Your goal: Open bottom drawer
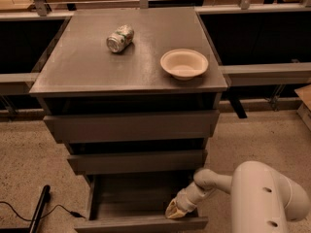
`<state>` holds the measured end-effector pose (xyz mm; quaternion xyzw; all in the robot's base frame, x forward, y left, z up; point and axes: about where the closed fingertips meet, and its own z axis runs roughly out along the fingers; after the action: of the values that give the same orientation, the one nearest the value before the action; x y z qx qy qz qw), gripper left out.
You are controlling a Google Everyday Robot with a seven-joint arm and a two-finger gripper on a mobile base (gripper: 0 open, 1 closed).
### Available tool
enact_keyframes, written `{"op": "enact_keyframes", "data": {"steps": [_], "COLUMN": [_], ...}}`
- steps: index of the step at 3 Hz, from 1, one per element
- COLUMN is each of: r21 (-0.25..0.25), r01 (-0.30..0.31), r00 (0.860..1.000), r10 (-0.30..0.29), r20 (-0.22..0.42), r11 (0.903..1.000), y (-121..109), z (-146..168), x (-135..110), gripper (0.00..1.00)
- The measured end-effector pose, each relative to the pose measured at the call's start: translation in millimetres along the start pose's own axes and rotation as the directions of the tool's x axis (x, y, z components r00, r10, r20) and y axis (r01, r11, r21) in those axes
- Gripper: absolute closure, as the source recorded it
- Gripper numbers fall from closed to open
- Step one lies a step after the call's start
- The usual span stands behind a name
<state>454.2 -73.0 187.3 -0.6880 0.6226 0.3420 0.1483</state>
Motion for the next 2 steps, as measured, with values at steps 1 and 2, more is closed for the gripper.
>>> {"op": "enact_keyframes", "data": {"steps": [1, 2], "r21": [-0.037, -0.033], "r01": [-0.013, 0.016], "r00": [1.0, 0.999], "r10": [0.014, -0.015], "r20": [0.019, 0.03], "r11": [0.9992, 0.9993], "y": [7.1, 9.3], "z": [-0.6, -13.7], "x": [-2.3, -15.1], "gripper": [0.94, 0.93]}}
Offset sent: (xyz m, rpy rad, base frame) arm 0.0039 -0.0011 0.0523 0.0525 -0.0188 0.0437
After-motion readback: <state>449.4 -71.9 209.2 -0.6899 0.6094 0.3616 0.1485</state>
